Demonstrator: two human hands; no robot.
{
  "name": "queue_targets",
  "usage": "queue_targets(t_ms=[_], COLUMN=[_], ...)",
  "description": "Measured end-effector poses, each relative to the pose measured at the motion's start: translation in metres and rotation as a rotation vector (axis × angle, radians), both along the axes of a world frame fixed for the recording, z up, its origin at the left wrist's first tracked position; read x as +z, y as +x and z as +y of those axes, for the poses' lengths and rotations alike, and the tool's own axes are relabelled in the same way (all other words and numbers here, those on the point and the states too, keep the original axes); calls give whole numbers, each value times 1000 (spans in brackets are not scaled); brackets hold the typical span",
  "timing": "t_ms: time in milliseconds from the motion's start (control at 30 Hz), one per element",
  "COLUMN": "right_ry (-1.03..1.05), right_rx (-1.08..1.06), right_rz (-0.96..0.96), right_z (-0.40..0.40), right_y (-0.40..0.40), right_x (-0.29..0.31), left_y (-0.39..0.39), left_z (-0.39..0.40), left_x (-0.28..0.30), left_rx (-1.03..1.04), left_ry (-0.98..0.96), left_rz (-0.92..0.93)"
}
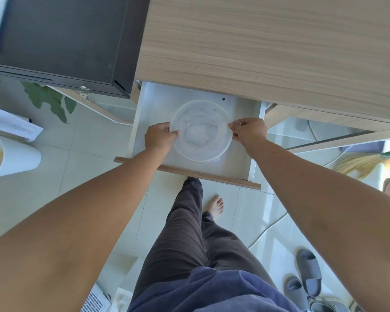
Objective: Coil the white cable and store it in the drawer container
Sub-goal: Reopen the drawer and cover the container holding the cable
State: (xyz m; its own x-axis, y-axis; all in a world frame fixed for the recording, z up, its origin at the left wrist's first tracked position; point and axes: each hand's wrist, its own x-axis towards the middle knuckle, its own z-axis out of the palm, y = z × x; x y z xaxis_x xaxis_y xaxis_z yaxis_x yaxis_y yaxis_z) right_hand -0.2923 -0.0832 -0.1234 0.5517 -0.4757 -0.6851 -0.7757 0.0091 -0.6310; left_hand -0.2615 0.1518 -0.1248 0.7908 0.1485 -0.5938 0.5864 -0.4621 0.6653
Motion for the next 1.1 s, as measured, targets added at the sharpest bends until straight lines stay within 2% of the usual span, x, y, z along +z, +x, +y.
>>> queue_targets(t_ms=[367,767,833,933,967,1000,1100], right_ry=[90,61,-33,-483,-562,-586,-471], right_rx=[-61,-99,-73,175,236,259,202], right_rz=[16,99,83,16,-22,-41,-11], right_z=[-5,-4,-3,12,17,22,27], right_y=[5,16,17,11,8,5,-4], right_x=[3,4,2,7,7,5,-5], left_y=[4,13,15,15,16,17,21], left_z=[-6,-8,-10,-19,-22,-24,-20], left_x=[4,-9,-5,0,0,0,-4], left_rx=[132,72,20,-72,-108,-140,-240], left_ry=[40,191,264,343,331,313,280], left_rz=[-26,17,-21,-135,-140,-131,-112])
